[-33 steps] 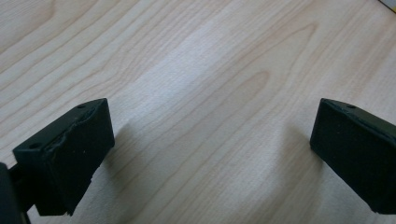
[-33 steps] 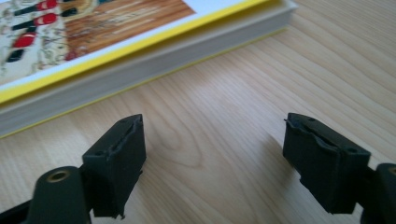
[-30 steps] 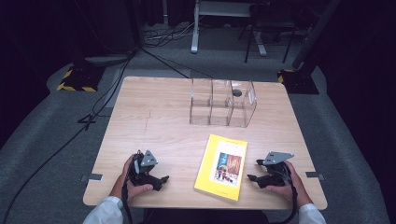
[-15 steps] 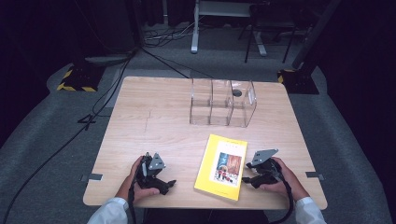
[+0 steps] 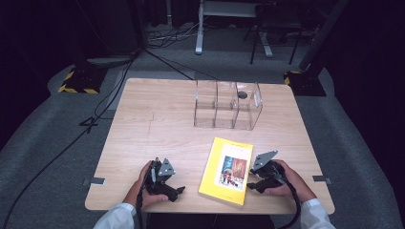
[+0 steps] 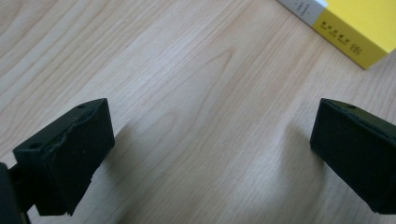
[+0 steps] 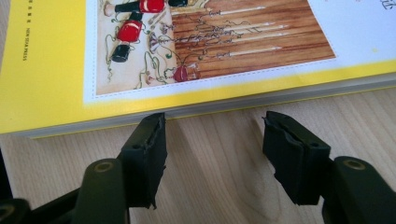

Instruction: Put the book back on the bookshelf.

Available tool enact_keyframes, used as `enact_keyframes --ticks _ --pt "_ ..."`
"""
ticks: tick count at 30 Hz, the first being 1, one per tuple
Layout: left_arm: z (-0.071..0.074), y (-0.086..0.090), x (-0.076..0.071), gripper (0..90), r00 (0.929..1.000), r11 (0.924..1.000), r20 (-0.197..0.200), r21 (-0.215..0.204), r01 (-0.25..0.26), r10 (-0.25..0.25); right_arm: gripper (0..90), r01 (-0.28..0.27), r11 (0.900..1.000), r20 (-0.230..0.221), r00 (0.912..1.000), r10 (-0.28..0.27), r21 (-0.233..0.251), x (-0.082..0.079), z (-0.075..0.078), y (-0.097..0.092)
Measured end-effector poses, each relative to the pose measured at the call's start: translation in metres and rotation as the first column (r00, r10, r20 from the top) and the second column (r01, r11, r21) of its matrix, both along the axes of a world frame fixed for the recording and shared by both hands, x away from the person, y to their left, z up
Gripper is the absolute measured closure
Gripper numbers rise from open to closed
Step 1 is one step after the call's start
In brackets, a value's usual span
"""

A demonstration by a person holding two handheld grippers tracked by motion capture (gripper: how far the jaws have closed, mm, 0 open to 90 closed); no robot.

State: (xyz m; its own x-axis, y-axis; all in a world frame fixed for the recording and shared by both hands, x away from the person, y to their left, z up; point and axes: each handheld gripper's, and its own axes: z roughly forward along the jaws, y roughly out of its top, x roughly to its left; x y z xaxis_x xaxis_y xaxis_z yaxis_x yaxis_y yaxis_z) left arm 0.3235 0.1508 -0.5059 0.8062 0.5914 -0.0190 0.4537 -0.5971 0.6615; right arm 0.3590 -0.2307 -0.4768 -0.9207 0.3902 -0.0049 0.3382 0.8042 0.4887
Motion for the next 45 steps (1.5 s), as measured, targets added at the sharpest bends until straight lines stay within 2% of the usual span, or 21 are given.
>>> enact_keyframes --ticks 3,6,11,17,20,26,28,32,39,41,42,43,44,45 --pt "0.0 -0.002 -0.001 0.4 1.0 1.0 0.002 0.0 0.009 -0.009 40.4 0.013 0.9993 0.01 0.9999 -0.014 0.036 -0.002 -0.002 -0.004" --pt "0.0 -0.003 -0.001 0.4 0.9999 0.9999 0.002 0.0 0.01 -0.01 42.0 0.016 0.9967 -0.003 0.9999 -0.016 0.08 -0.003 -0.003 -0.005" --pt "0.0 -0.003 0.0 0.4 0.9999 0.9999 0.002 0.0 0.011 -0.011 41.4 0.015 0.9947 0.004 0.9999 -0.016 0.101 -0.004 -0.004 -0.004" --pt "0.0 -0.003 -0.001 0.4 0.9999 1.0 0.001 -0.001 0.01 -0.01 41.4 0.014 0.9855 0.009 0.9998 -0.015 0.169 -0.007 -0.001 -0.004" --pt "0.0 -0.003 0.0 0.4 0.9999 0.9999 0.002 0.0 0.012 -0.012 41.1 0.013 0.9751 0.003 0.9999 -0.014 0.222 -0.009 0.001 -0.002" --pt "0.0 -0.003 0.0 0.4 0.9999 0.9999 0.002 0.0 0.012 -0.012 40.3 -0.017 0.9715 0.01 0.9998 0.015 0.236 -0.015 0.002 0.009" --pt "0.0 -0.003 0.0 0.4 0.9999 0.9999 0.003 0.002 0.012 -0.012 39.8 -0.029 0.9659 0.02 0.9995 0.025 0.257 -0.018 0.004 0.012" --pt "0.0 -0.003 -0.001 0.7 0.9999 0.9999 0.004 0.003 0.01 -0.01 39.8 -0.021 0.9444 0.024 0.9996 0.014 0.328 -0.021 0.011 0.014" --pt "0.001 -0.007 -0.005 3.2 0.9997 0.9996 -0.003 0.009 0.026 -0.026 39.2 -0.046 0.9423 0.03 0.9988 0.039 0.332 -0.027 0.011 0.023" --pt "0.004 -0.011 -0.008 14.4 0.9994 0.9994 -0.004 0.005 0.033 -0.033 39.2 -0.044 0.9394 0.039 0.9987 0.033 0.34 -0.029 0.013 0.026" --pt "0.007 -0.016 -0.012 22.1 0.9978 0.9978 0.007 -0.01 0.066 -0.066 39.2 -0.047 0.9296 0.037 0.9987 0.036 0.366 -0.03 0.015 0.028" --pt "0.007 -0.016 -0.012 21.4 0.9978 0.9978 0.007 -0.01 0.066 -0.066 39.2 -0.047 0.9296 0.037 0.9987 0.036 0.366 -0.03 0.015 0.028" --pt "0.011 -0.022 -0.015 14.6 0.9964 0.9962 0.011 -0.022 0.084 -0.084 39.4 -0.042 0.9253 0.044 0.9987 0.027 0.377 -0.031 0.016 0.029" --pt "0.013 -0.024 -0.017 13.9 0.9957 0.9949 0.012 -0.039 0.093 -0.092 39.4 -0.035 0.9226 0.045 0.9988 0.02 0.384 -0.032 0.017 0.03"
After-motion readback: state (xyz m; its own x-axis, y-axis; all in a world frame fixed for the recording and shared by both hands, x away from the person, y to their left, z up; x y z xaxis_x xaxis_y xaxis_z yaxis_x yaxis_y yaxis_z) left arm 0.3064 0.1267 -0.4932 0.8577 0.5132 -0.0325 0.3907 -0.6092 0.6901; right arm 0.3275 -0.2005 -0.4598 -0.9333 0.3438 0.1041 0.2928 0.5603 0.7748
